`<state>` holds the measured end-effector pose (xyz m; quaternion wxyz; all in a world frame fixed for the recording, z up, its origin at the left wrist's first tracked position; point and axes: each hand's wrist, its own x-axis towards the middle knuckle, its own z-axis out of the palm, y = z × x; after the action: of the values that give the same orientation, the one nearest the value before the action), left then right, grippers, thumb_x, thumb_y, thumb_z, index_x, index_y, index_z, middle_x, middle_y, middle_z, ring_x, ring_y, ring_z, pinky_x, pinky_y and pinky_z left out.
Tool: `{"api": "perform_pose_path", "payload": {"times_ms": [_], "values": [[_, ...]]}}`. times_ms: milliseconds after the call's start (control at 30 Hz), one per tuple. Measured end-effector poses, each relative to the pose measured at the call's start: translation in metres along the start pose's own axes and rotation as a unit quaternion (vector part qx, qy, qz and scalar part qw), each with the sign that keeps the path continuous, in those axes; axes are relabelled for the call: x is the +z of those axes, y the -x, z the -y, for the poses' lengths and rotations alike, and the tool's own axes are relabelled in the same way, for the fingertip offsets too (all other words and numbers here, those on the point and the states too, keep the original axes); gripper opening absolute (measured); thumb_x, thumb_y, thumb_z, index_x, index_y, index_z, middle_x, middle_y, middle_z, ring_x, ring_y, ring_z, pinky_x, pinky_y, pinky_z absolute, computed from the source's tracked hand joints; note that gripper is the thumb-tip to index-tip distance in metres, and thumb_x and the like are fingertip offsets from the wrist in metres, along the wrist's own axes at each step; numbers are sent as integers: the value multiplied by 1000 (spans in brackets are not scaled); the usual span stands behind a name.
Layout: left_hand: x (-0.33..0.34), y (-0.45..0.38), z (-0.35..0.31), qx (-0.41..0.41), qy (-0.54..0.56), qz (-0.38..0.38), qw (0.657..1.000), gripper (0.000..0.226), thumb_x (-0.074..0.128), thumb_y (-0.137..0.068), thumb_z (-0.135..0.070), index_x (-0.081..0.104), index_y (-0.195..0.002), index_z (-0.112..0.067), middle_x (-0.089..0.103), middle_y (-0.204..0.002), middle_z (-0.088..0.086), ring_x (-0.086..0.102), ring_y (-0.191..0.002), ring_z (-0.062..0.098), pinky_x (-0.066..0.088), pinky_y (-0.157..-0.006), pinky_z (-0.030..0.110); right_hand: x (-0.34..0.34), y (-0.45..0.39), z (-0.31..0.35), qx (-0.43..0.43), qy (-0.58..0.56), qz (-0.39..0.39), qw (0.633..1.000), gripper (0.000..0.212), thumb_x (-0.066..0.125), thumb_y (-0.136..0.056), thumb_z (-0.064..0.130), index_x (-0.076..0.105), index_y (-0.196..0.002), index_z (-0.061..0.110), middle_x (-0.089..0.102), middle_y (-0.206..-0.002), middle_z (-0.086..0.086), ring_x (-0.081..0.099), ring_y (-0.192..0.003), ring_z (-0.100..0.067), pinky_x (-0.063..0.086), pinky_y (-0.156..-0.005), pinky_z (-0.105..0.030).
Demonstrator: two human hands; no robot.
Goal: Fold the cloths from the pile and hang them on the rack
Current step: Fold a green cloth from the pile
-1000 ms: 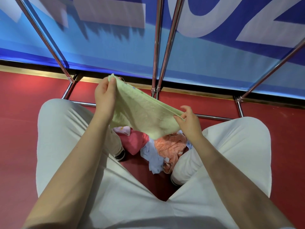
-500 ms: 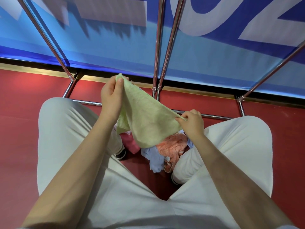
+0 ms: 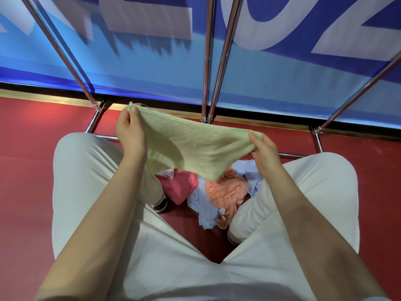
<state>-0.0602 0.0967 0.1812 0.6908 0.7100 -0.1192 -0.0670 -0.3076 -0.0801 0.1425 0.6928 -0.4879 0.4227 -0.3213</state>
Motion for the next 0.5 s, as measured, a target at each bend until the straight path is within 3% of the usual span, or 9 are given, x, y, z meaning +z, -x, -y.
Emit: {"api": "perform_pose_path", "payload": {"times_ms": [100, 200, 267, 367, 500], "values": [[2, 0, 7, 3, -19, 20, 1000, 21, 44, -98, -28, 54, -82, -21, 48, -84, 2, 42, -78, 10, 35, -70, 27, -3, 0, 6, -32, -19, -49, 998, 11, 61, -93, 16, 66, -84, 16, 68, -81, 0, 63, -77, -15, 52, -69, -27], [8, 4, 9, -20, -10, 33, 999, 22, 44, -100, -24, 61, -90, -15, 52, -85, -2, 45, -79, 7, 38, -71, 20, -3, 3, 9, -52, -42, -92, 994, 11, 62, -92, 18, 69, -84, 19, 69, -83, 1, 64, -81, -16, 53, -71, -28], [12, 8, 10, -24, -2, 50, 998, 23, 44, -101, -21, 60, -85, -15, 49, -79, -6, 43, -72, 1, 36, -65, 15, -4, 3, 10, -54, -60, -121, 989, 11, 62, -92, 17, 68, -83, 19, 69, -82, 2, 63, -80, -15, 52, -73, -30], [19, 13, 14, -27, -14, 70, 997, 29, 44, -100, -22, 49, -75, -7, 35, -70, 1, 31, -64, 5, 28, -57, 21, -6, 1, 12, -50, -69, -151, 985, 11, 63, -91, 18, 67, -81, 19, 67, -79, 3, 61, -79, -14, 51, -75, -30], [27, 14, 20, -80, -16, 60, 995, 25, 47, -97, -27, 49, -76, -16, 35, -74, 5, 31, -71, 14, 25, -63, 29, -7, -1, 8, -31, -54, -180, 982, 15, 64, -91, 18, 65, -75, 18, 63, -74, 5, 57, -74, -13, 47, -70, -27]]}}
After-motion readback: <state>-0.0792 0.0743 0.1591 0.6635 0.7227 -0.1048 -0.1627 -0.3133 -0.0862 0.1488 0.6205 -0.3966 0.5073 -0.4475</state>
